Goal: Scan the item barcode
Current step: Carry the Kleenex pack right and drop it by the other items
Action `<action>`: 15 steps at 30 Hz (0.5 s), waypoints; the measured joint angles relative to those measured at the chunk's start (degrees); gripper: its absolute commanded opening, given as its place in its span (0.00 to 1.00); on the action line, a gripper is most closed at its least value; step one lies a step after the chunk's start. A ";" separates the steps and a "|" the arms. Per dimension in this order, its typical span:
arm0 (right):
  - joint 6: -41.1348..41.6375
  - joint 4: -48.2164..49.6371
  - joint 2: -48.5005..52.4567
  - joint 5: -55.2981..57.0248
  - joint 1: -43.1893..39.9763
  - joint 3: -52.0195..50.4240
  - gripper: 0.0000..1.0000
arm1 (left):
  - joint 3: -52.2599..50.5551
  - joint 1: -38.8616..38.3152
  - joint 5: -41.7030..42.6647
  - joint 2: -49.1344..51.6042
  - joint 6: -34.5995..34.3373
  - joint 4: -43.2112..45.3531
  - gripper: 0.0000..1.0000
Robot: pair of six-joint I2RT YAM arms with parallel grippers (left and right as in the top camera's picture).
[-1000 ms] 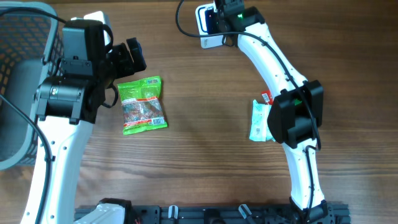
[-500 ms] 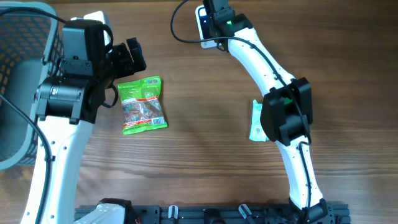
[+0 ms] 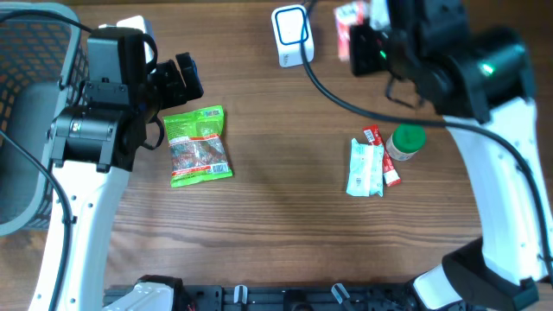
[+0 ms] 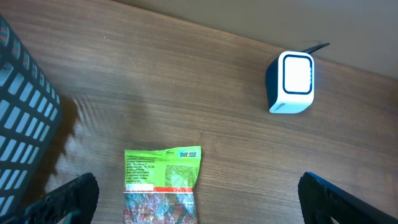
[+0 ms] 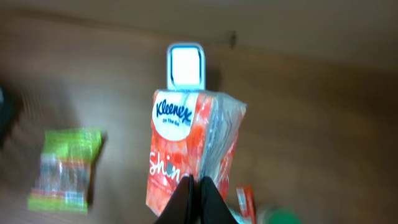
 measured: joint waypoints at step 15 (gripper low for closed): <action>9.11 12.76 5.60 4.61 -1.49 -45.88 0.05 | 0.00 0.00 -0.02 0.00 0.00 0.11 1.00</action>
